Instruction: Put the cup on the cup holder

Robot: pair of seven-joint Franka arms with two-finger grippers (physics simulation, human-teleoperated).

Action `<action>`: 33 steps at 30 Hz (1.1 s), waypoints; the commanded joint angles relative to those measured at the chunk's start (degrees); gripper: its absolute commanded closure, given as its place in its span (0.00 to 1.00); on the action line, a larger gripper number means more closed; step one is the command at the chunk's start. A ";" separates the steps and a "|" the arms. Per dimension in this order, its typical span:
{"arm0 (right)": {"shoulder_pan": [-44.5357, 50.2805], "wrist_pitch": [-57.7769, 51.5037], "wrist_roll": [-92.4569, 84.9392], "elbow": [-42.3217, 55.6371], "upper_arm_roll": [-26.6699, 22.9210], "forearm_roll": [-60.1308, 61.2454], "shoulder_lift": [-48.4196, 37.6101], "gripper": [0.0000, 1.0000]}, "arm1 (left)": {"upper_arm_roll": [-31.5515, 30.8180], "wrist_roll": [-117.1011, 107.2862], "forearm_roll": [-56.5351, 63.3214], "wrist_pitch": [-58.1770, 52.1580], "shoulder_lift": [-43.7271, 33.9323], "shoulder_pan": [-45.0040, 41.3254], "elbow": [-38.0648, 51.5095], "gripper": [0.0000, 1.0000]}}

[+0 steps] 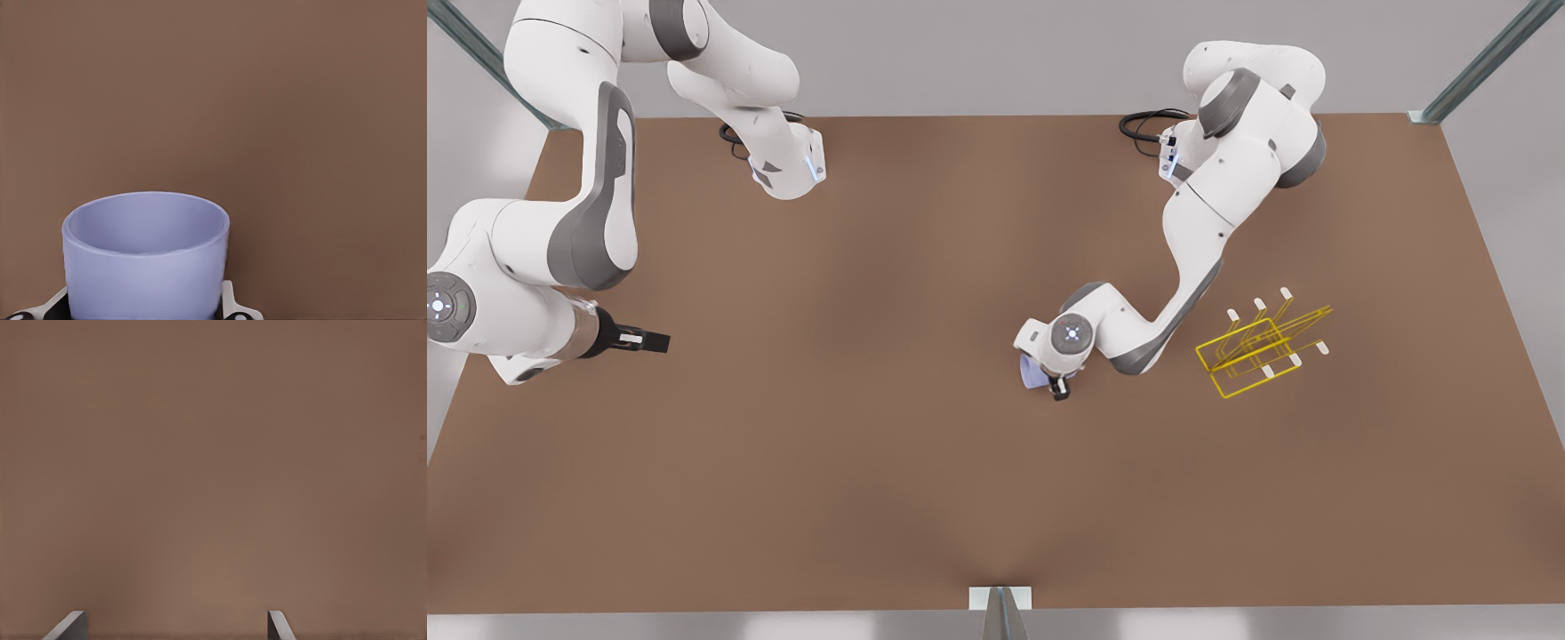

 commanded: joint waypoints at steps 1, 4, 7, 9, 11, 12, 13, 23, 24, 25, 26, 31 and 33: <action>0.00 -0.08 1.07 0.06 -0.04 -0.05 -0.07 0.00 | 0.12 1.89 0.12 -0.01 -0.07 -0.06 0.02 0.09; 0.00 -0.08 1.07 0.06 0.05 0.04 -0.07 0.00 | 0.21 1.89 0.12 -1.07 -0.16 -0.06 0.02 0.19; 0.08 -0.08 1.07 -0.02 -0.04 -0.05 -0.07 0.00 | 0.21 1.81 0.03 -3.26 -0.51 -0.06 0.19 0.19; 0.17 -0.08 1.07 0.06 0.05 0.03 -0.07 0.00 | 0.21 1.72 7.84 -13.98 -3.14 0.12 1.60 0.19; 0.08 -0.08 1.07 -0.02 -0.04 -0.05 -0.07 0.00 | 0.21 1.72 8.99 -31.46 -3.67 -0.32 8.36 0.19; 0.17 -0.08 1.07 -0.02 -0.04 -0.05 -0.07 0.00 | -0.05 1.81 11.53 -40.96 -4.03 -0.41 9.95 0.19; 0.17 -0.08 1.07 -0.02 -0.04 -0.05 -0.07 0.00 | -0.14 1.98 15.84 -51.41 -4.03 -3.05 12.76 0.19; 0.17 -0.08 1.07 -0.02 0.05 -0.05 -0.07 0.00 | 0.38 9.89 53.02 -90.28 -11.15 -11.40 -6.40 0.19; 0.17 -0.08 1.07 -0.02 -0.04 0.04 -0.07 0.00 | 0.47 9.89 55.57 -90.19 -11.15 -10.17 -8.41 0.19; 0.17 -0.08 1.07 -0.02 0.05 0.04 -0.07 0.00 | 0.39 9.89 56.98 -90.10 -11.23 -9.03 -10.70 0.19; 0.17 -0.17 1.07 -0.02 -0.04 0.04 -0.07 0.00 | 0.39 9.63 57.07 -89.75 -12.46 -8.41 -13.33 0.19; 0.17 -0.26 1.07 -0.02 -0.04 0.04 -0.07 0.00 | 0.39 1.63 56.81 -85.01 -16.59 -5.16 -26.52 0.19; 0.17 -0.26 1.07 -0.02 -0.04 0.04 -0.07 0.00 | 0.39 -0.92 56.37 -84.13 -17.12 -4.81 -29.51 0.19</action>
